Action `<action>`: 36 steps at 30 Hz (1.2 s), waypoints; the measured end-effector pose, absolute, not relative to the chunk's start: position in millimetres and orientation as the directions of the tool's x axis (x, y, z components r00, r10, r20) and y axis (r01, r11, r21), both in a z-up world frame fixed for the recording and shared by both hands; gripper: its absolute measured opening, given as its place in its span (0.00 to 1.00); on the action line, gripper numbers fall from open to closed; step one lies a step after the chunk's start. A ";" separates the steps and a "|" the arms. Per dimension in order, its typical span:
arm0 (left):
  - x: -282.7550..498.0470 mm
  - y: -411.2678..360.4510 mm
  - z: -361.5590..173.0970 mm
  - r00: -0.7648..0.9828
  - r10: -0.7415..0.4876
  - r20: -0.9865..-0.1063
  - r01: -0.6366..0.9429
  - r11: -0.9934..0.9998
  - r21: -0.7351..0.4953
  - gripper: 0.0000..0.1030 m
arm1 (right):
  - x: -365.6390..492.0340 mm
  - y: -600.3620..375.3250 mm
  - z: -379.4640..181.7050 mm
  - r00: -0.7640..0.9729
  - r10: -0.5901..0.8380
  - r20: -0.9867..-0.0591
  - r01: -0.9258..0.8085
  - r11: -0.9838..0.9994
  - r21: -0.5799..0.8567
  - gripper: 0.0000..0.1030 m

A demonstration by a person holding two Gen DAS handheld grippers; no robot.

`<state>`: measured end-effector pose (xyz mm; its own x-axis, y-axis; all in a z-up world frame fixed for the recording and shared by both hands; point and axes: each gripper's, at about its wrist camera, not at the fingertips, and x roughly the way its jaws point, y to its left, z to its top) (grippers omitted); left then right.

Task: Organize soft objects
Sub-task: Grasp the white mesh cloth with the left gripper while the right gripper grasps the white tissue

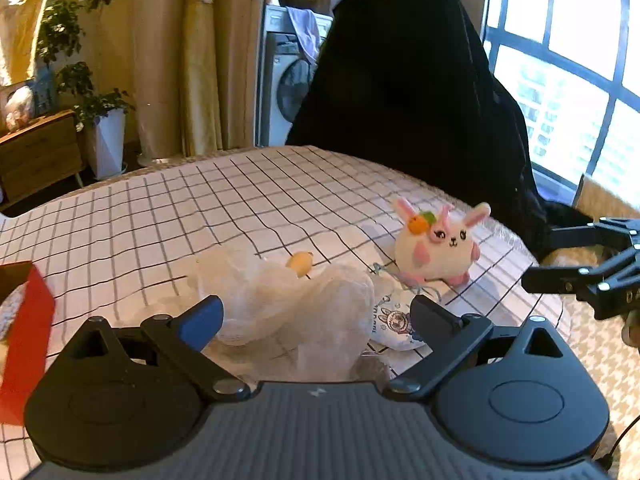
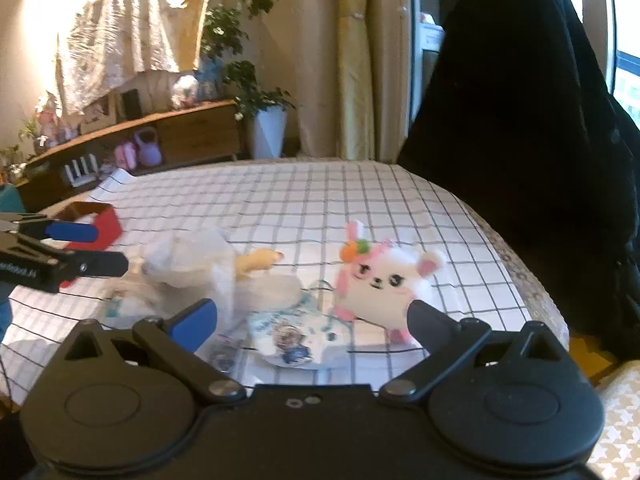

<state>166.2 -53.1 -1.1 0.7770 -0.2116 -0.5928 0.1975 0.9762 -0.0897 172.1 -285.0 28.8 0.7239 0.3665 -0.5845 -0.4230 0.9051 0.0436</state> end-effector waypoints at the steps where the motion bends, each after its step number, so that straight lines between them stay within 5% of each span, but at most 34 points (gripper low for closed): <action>1: 169.5 -55.5 -4.2 0.776 -0.209 -0.596 0.199 0.976 -0.084 0.98 | 175.7 -287.5 25.0 0.720 0.365 -0.591 -0.417 0.907 0.053 0.98; 13: 209.6 -81.7 -38.6 0.722 -0.234 -0.651 0.256 0.965 -0.063 0.98 | 200.7 -269.6 -19.5 0.629 0.388 -0.673 -0.497 0.867 0.036 0.94; 24: 240.4 -82.5 -58.8 0.774 -0.017 -0.633 0.164 0.971 0.174 0.98 | 209.9 -248.3 -27.3 0.583 0.407 -0.703 -0.573 0.819 -0.001 0.91; 31: 265.1 -38.4 -65.7 0.731 0.010 -0.683 0.089 0.990 0.110 0.98 | 226.6 -230.2 -29.3 0.557 0.435 -0.707 -0.599 0.800 0.020 0.90; 36: 280.4 -17.3 -74.4 0.673 -0.059 -0.737 0.084 0.996 -0.003 0.97 | 245.3 -216.5 -34.1 0.542 0.434 -0.720 -0.569 0.820 0.065 0.80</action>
<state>280.4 -17.3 -74.4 0.6734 -0.0586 -0.7369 0.0838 0.9965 -0.0026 245.3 -216.5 -34.1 0.5418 0.4339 -0.7198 -0.5693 0.8195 0.0654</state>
